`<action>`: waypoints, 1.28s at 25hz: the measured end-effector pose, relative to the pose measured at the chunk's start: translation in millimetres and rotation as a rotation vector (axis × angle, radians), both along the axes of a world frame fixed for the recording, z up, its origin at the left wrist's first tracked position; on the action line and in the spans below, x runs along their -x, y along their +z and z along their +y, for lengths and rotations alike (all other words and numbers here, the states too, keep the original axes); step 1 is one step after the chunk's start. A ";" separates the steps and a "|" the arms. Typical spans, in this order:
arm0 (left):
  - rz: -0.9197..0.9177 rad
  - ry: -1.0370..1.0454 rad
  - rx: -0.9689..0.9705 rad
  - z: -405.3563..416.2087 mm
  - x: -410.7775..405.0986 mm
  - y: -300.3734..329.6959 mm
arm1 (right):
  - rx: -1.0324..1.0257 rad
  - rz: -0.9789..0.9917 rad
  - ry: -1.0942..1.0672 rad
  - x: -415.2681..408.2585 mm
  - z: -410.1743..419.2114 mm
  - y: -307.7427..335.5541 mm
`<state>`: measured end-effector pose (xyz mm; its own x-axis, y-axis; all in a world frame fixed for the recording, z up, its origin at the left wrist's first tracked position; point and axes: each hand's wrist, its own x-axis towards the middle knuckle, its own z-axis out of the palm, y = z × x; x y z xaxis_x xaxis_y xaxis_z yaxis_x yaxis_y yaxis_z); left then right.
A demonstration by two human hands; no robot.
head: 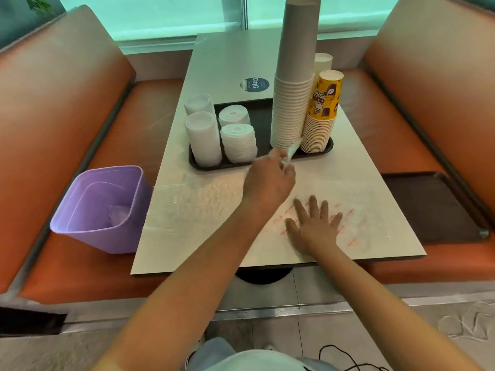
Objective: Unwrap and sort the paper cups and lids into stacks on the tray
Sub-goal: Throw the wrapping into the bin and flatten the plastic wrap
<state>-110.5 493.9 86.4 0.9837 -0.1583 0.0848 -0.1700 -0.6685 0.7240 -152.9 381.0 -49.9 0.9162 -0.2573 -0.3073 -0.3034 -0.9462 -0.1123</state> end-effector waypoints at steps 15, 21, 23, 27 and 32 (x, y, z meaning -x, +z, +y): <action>0.379 -0.107 0.345 -22.3 2.2 -3.5 | -1.114 -0.558 -0.084 8.2 40.6 44.4; 0.243 -0.097 0.534 56.7 -20.9 -15.4 | -1.700 -0.287 -0.382 -18.7 29.9 88.9; 0.429 -0.226 0.576 71.8 -29.3 -23.6 | -1.753 -0.209 -0.357 -25.2 26.2 108.9; 0.360 -0.202 0.691 66.2 -37.1 2.3 | -1.836 -0.247 -0.250 -35.7 23.9 147.9; 0.186 -0.079 0.743 60.6 -61.3 65.0 | -1.394 -0.307 -0.138 -40.0 24.0 178.7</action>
